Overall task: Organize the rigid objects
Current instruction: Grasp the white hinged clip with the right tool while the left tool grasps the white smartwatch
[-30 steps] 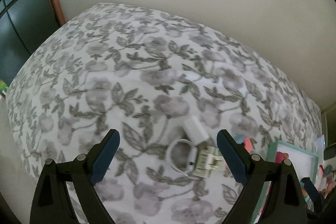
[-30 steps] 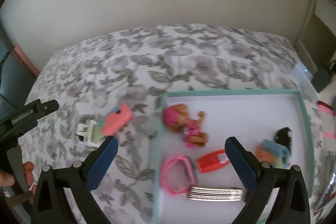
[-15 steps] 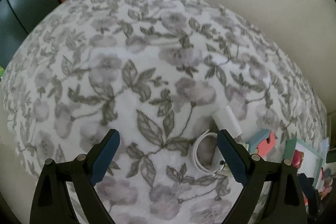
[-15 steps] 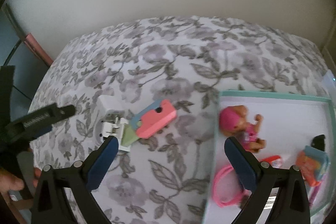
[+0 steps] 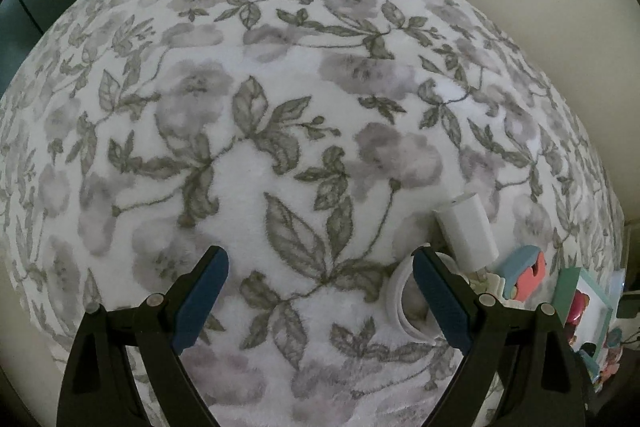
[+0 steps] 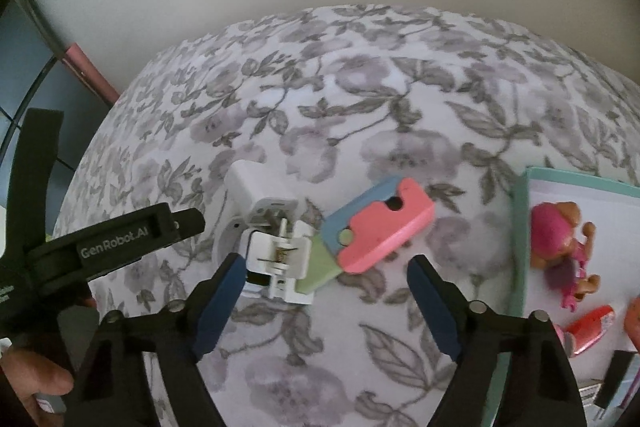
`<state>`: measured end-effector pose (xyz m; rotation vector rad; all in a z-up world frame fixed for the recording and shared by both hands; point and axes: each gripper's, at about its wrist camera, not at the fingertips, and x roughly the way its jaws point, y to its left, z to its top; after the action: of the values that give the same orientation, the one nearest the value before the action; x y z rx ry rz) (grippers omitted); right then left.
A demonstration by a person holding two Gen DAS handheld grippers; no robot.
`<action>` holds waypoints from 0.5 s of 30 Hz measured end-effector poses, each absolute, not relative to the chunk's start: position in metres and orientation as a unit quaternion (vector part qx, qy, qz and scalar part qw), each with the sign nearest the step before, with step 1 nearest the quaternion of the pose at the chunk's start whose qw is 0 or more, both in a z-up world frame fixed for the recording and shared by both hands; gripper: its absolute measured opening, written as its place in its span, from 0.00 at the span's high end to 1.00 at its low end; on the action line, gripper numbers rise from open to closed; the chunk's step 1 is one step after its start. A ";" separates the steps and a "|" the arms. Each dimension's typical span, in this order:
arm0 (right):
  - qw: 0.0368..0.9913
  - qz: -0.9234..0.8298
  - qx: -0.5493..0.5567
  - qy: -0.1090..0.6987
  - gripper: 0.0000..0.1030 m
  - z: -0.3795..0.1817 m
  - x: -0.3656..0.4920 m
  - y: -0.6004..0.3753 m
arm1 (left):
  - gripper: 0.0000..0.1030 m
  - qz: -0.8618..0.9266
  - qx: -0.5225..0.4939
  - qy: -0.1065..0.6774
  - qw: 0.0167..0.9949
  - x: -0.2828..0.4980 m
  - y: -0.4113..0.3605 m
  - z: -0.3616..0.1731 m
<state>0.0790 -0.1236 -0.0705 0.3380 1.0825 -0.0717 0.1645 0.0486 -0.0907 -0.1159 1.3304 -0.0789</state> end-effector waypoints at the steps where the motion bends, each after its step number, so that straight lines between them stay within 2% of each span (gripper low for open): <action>1: 0.843 -0.032 0.160 0.513 0.20 -0.072 0.080 -0.122 | 0.09 -0.038 -0.055 0.618 0.784 0.165 0.050 -0.092; 12: 0.849 -0.020 0.146 0.507 0.42 -0.076 0.090 -0.105 | 0.09 -0.062 -0.063 0.628 0.774 0.168 0.041 -0.098; 15: 0.850 -0.017 0.145 0.505 0.53 -0.076 0.092 -0.102 | 0.09 -0.065 -0.065 0.632 0.770 0.171 0.039 -0.101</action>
<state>0.0916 -0.1024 -0.0759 0.3062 1.0640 -0.0349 0.1712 0.0387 -0.1011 -0.1408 1.3704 -0.1402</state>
